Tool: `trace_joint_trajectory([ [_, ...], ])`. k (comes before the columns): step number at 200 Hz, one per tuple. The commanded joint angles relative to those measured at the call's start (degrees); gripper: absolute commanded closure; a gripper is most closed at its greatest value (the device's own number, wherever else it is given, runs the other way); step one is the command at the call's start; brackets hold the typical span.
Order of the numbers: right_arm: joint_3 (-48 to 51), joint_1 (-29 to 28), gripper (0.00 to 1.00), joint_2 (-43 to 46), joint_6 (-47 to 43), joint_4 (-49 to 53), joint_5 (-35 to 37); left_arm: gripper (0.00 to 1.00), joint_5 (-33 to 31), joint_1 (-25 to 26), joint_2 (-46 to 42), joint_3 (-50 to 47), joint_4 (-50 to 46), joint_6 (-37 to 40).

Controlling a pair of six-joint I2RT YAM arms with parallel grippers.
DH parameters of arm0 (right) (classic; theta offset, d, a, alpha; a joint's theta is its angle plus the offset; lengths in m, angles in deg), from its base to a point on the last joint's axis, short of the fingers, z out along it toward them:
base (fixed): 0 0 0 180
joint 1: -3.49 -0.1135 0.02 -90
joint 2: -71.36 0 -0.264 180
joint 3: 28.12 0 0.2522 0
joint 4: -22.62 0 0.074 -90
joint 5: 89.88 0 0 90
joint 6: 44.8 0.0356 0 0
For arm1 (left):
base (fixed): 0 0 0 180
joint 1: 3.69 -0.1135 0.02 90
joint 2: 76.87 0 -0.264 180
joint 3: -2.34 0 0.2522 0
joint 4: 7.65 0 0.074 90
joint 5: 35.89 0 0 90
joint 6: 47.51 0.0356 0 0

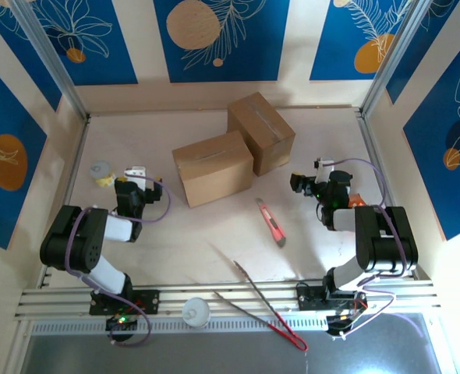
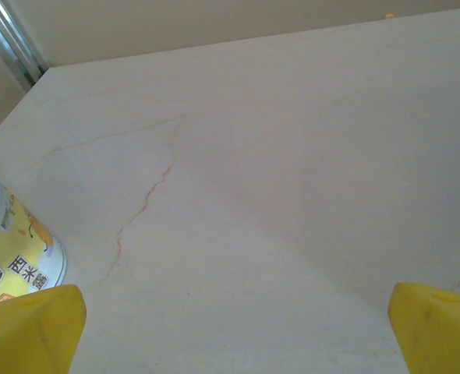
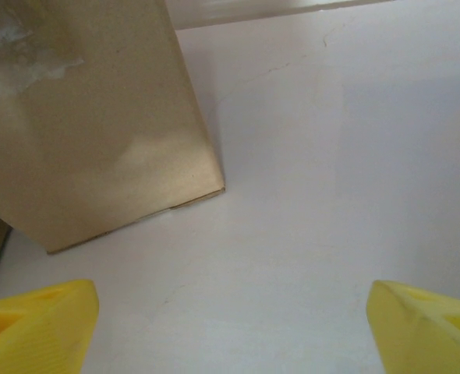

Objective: Unpack the express box

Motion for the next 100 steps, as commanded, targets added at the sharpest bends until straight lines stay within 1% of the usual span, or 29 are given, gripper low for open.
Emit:
trace_joint_trajectory([
  [1,-8.06,0.51,0.09,8.52,2.59,19.13,1.66,0.00,0.23,-0.49,-3.31,-0.33,0.50,0.04],
  [7,-11.73,0.53,0.08,10.03,4.63,26.77,4.43,0.00,-1.61,-0.13,-5.65,-0.41,-1.21,-0.03],
  [17,-16.70,0.55,0.08,11.44,6.31,37.35,6.55,0.00,-5.77,0.53,-10.87,0.57,-7.70,-0.45],
  [26,-19.38,0.11,0.05,12.21,6.47,42.89,7.61,0.00,-9.81,1.19,-16.08,2.66,-15.97,-2.02],
  [39,-21.28,-1.33,0.03,13.62,7.03,47.84,9.73,0.00,-11.74,1.20,-22.44,7.74,-31.40,-8.16],
  [45,-22.12,-1.94,0.00,14.29,7.37,50.22,10.20,0.00,-11.32,1.23,-24.25,10.55,-37.73,-10.89],
  [57,-23.80,-2.90,0.01,15.87,8.78,54.86,10.09,0.00,-8.32,1.25,-26.06,15.20,-47.80,-15.24],
  [71,-25.79,-4.54,0.01,17.89,10.11,59.64,8.25,0.00,-4.65,1.38,-26.59,21.03,-58.43,-20.76],
  [89,-28.99,-8.32,0.01,19.93,11.48,65.65,6.05,0.00,-0.92,1.81,-26.72,27.09,-71.17,-28.67],
  [100,-31.90,-11.57,0.01,20.05,11.73,69.82,4.88,0.00,1.74,2.40,-27.16,29.29,-77.23,-32.57],
])
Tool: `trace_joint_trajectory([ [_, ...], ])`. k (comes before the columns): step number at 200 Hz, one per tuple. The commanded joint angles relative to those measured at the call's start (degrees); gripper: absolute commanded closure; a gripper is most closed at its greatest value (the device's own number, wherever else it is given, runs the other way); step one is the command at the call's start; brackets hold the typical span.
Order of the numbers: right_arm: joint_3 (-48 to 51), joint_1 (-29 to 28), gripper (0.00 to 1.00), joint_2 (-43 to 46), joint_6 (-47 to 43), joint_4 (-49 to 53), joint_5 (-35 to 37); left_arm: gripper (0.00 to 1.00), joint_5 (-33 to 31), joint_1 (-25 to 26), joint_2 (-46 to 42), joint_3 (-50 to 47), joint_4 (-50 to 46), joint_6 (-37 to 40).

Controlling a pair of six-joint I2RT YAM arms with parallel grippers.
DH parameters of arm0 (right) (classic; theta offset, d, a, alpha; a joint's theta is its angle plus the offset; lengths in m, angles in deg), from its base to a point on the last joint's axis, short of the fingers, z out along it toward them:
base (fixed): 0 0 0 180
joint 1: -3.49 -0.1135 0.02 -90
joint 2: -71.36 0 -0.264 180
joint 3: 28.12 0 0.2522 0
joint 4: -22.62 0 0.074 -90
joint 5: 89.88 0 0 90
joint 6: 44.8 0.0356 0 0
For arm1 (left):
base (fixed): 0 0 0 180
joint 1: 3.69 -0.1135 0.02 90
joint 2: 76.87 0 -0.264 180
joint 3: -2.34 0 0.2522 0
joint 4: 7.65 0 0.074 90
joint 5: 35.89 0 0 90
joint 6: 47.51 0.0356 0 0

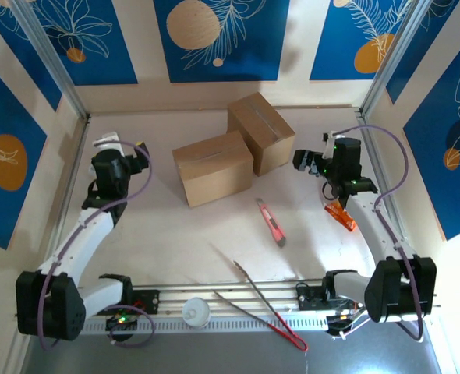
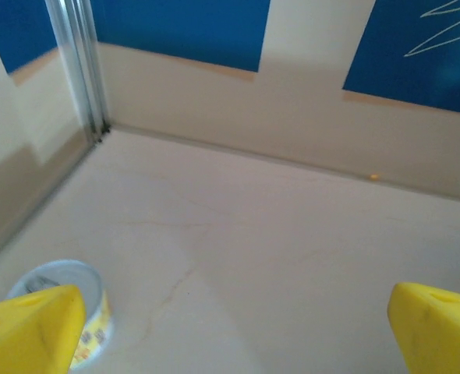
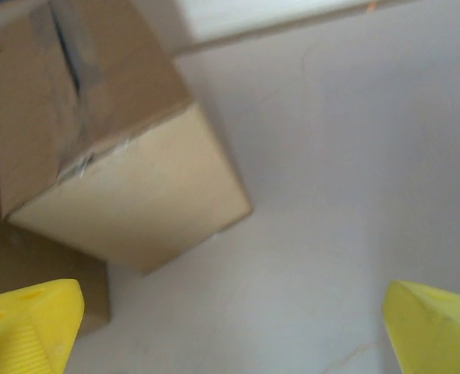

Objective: Unpack the express box

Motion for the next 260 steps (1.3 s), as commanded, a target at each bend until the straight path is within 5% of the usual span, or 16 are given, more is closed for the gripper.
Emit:
trace_joint_trajectory([
  [1,-5.82,-5.13,0.01,1.74,2.63,14.80,-3.27,0.00,6.35,1.26,-0.54,4.34,-26.09,-13.35],
  [45,-13.19,-16.53,0.06,-3.64,5.80,20.18,-10.97,0.00,17.72,3.56,-1.61,8.50,-38.69,-18.86],
  [113,-22.57,-20.36,0.19,-19.44,8.62,10.23,-10.60,0.00,28.30,4.54,0.63,7.94,-29.77,-23.59],
  [186,-31.16,-21.12,0.22,-29.30,6.27,10.76,-7.13,0.00,29.08,8.28,6.66,10.29,-25.02,-24.67],
  [221,-32.30,-21.02,0.24,-31.66,6.24,10.53,-8.22,0.13,31.68,9.55,11.30,12.05,-21.62,-25.93],
  [260,-29.60,-21.41,0.28,-30.73,8.57,8.99,-10.04,0.17,32.37,11.01,14.49,12.90,-19.25,-26.95],
])
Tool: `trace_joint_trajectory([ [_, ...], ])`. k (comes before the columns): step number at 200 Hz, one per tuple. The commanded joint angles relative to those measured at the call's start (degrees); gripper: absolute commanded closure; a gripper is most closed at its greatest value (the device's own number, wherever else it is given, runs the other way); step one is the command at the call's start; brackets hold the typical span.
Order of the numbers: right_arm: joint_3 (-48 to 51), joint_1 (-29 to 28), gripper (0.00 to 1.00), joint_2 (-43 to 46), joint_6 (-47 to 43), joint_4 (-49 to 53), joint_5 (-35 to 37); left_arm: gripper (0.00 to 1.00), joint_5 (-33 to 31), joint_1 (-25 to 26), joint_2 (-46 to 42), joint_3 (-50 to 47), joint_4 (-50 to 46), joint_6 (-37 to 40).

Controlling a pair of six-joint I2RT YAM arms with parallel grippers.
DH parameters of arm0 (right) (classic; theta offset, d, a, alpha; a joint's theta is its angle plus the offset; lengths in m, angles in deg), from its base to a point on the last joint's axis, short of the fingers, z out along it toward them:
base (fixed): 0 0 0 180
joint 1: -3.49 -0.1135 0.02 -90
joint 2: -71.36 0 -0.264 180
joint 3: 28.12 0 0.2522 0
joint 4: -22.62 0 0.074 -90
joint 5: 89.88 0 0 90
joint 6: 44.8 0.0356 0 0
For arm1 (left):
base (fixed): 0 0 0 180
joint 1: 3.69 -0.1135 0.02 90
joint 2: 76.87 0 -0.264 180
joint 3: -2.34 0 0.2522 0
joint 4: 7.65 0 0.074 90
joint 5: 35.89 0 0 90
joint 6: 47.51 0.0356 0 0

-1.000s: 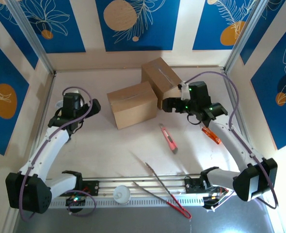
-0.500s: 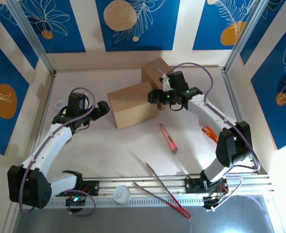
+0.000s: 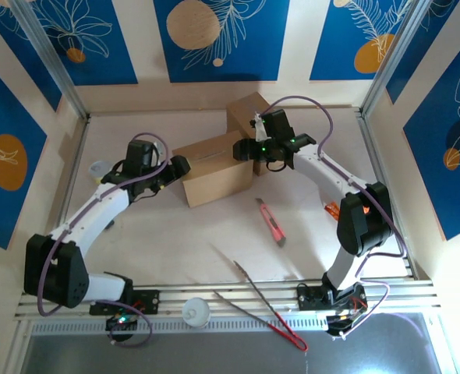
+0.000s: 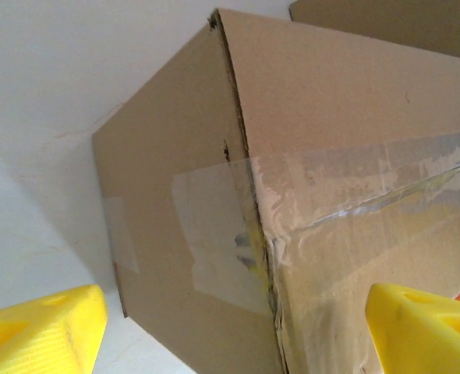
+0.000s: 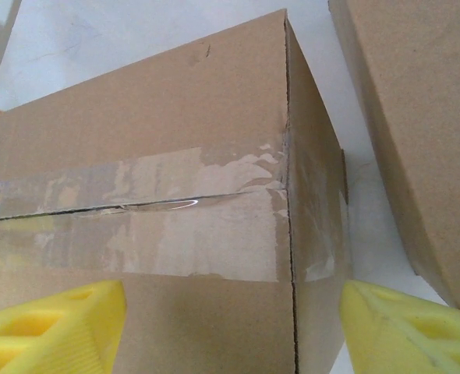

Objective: Unpack the express box

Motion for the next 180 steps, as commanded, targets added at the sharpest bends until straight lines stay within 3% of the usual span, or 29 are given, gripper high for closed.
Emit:
trace_joint_trajectory([
  [1,1.15,-0.65,0.29,0.59,1.48,-1.12,-1.99,0.17,1.96,1.07,1.24,2.08,2.78,-1.05],
  [45,6.73,-3.64,0.30,4.97,6.54,-2.54,-1.86,0.26,3.38,1.33,3.62,3.22,4.37,-1.32],
  [128,15.09,-12.24,0.32,13.02,20.34,1.20,4.77,0.26,2.02,1.38,3.83,4.11,3.88,-0.21],
  [159,18.30,-16.01,0.32,15.67,25.50,2.11,7.34,0.23,1.46,1.39,5.33,5.45,3.84,0.72],
  [180,20.32,-17.88,0.30,17.43,28.67,1.96,8.43,0.12,0.09,1.31,6.33,7.37,3.29,1.75],
])
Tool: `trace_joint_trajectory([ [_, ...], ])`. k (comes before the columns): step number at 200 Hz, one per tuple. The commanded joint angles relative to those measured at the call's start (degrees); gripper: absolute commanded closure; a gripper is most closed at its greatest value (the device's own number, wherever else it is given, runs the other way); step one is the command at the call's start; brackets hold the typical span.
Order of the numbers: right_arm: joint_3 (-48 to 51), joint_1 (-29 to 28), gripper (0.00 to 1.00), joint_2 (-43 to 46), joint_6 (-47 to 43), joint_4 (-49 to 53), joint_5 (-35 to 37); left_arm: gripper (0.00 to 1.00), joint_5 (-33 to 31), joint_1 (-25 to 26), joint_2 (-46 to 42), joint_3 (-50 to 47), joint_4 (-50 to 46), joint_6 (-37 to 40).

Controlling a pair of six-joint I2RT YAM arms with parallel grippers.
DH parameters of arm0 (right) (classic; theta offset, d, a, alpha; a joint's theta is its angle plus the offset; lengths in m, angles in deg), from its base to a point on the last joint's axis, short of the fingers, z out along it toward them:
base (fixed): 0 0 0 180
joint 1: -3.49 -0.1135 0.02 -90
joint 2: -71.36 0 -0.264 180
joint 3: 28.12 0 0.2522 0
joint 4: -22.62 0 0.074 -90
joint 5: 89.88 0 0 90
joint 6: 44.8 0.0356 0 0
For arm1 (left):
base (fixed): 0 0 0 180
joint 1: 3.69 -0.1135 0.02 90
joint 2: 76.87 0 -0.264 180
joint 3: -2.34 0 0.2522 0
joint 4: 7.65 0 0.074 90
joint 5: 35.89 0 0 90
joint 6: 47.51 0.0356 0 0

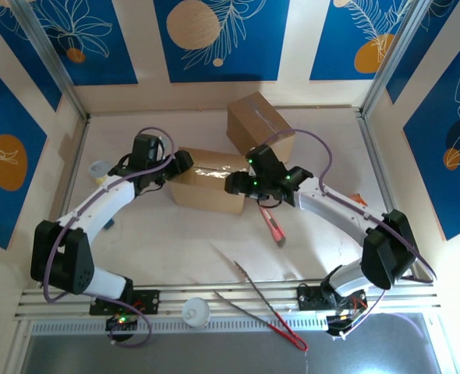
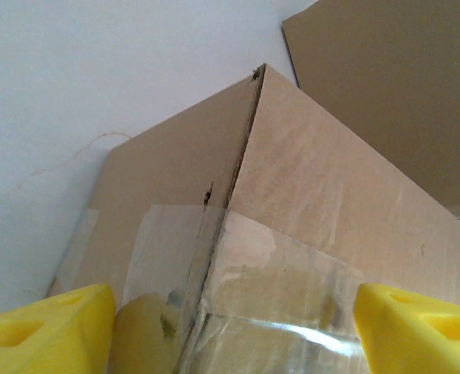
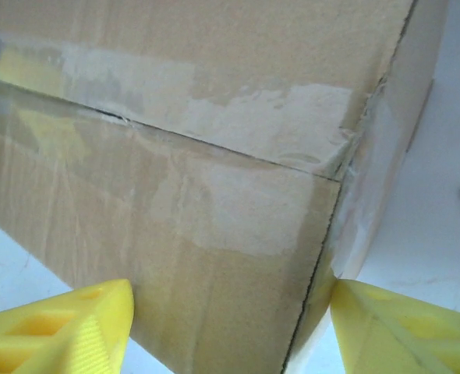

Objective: Unpack the express box

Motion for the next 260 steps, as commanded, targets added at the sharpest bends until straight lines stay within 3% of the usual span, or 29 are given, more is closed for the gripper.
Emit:
trace_joint_trajectory([
  [1,2.54,-2.68,0.30,1.66,6.14,0.90,-0.12,0.11,1.35,0.59,1.21,3.63,0.66,1.34],
  [27,3.50,-3.26,0.18,3.34,8.09,2.13,1.57,0.00,-0.60,0.51,2.69,6.52,-1.09,2.80],
  [69,0.53,-0.28,0.04,6.77,2.90,7.94,3.79,0.00,-7.27,0.33,2.15,12.76,-7.51,7.47],
  [102,-4.77,6.84,0.01,9.21,-9.24,11.72,-3.71,0.01,-12.78,0.37,-3.01,17.11,-17.31,10.91],
  [115,-7.03,10.92,0.01,8.54,-15.44,11.15,-11.29,0.06,-12.87,0.47,-6.05,16.32,-20.97,11.10],
  [136,-11.81,15.56,0.00,4.55,-23.78,11.26,-21.12,0.24,-11.01,0.59,-11.40,11.41,-25.71,9.97],
  [185,-25.29,17.36,0.05,-10.55,-34.44,13.33,-26.13,0.50,-4.48,2.38,-20.09,-5.10,-23.93,4.56],
  [224,-30.31,16.79,0.08,-18.93,-36.20,11.56,-25.22,0.54,-4.75,3.40,-17.75,-8.44,-18.32,3.25],
  [260,-29.48,15.14,0.10,-21.54,-35.56,10.34,-23.77,0.54,-6.90,3.49,-14.52,-8.80,-14.09,2.99],
])
